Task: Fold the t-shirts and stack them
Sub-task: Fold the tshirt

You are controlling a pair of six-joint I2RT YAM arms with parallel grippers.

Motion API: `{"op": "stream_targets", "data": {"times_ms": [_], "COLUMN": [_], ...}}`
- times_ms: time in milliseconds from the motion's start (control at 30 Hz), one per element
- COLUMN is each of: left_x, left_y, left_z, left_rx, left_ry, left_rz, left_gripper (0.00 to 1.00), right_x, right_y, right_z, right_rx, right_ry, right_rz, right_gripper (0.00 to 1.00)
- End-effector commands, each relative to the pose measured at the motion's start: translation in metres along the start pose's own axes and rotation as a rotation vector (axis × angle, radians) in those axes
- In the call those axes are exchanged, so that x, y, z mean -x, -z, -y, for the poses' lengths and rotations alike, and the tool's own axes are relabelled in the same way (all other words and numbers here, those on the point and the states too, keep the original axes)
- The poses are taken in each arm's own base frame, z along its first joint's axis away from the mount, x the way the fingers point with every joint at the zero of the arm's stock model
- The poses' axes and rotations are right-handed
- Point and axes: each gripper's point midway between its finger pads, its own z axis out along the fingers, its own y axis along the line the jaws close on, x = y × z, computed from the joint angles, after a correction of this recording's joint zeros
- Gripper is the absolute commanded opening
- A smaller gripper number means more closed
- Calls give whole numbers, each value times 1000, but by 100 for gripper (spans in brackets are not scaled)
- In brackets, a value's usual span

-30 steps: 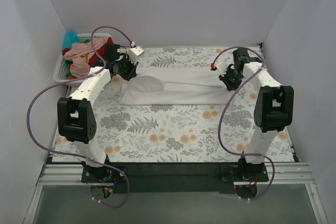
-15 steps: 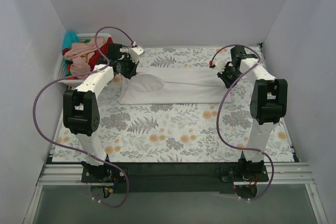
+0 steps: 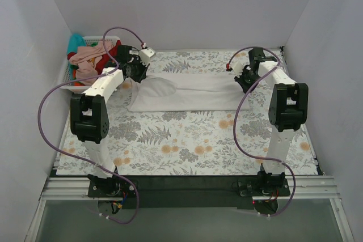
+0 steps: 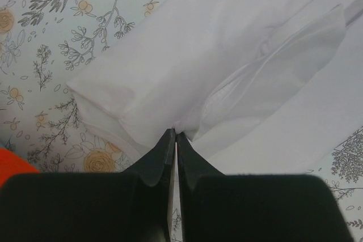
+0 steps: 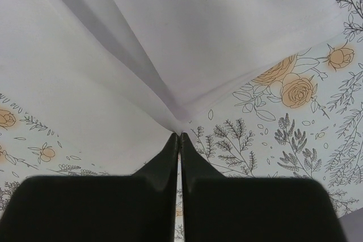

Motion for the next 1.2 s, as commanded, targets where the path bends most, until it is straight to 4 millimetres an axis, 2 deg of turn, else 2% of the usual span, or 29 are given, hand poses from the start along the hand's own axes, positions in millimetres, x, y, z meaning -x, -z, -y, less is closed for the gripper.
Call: {"op": "stream_targets", "data": {"times_ms": [0, 433, 467, 500, 533, 567, 600, 633, 667, 700, 767, 833, 933, 1033, 1100, 1167], "left_x": [16, 0, -1, -2, -2, -3, -2, 0, 6, 7, 6, 12, 4, -15, -30, -34], "left_y": [6, 0, -1, -2, -1, -2, 0, 3, 10, 14, 21, 35, 46, 50, 48, 51], "left_z": [-17, -19, -21, -23, -29, -31, -34, -35, -35, -36, -29, -25, -8, 15, 29, 37], "left_rx": [43, 54, 63, 74, 108, 119, 132, 136, 142, 148, 128, 138, 105, 58, 27, 10], "left_ry": [-24, -15, -7, 3, 27, 40, 52, 64, 84, 101, 141, 162, 245, 336, 397, 427], "left_rz": [41, 3, -2, -6, -17, -22, -22, -15, 2, 8, 19, 40, 32, -13, -42, -45], "left_gripper": [0, 0, 0, 0, 2, 19, 28, 34, 45, 47, 48, 49, 49, 51, 51, 51], "right_x": [8, 13, 13, 15, 14, 16, 17, 18, 20, 21, 24, 23, 25, 18, 20, 19], "right_y": [5, 0, -2, 1, 1, 4, 6, 9, 14, 17, 28, 30, 35, 24, 17, 7], "right_z": [11, 21, 22, 25, 26, 28, 31, 32, 33, 35, 35, 24, 11, -6, -15, -21], "right_rx": [-25, -41, -41, -54, -56, -62, -69, -76, -86, -91, -98, -69, -37, 11, 36, 57], "right_ry": [-7, -21, -27, -31, -40, -53, -60, -67, -77, -87, -98, -110, -124, -133, -132, -145], "right_rz": [17, 19, 14, 15, 17, 24, 30, 35, 42, 49, 72, 81, 103, 79, 76, 59], "right_gripper": [1, 1, 4, 19, 25, 32, 45, 53, 59, 62, 62, 58, 53, 46, 44, 43]}}
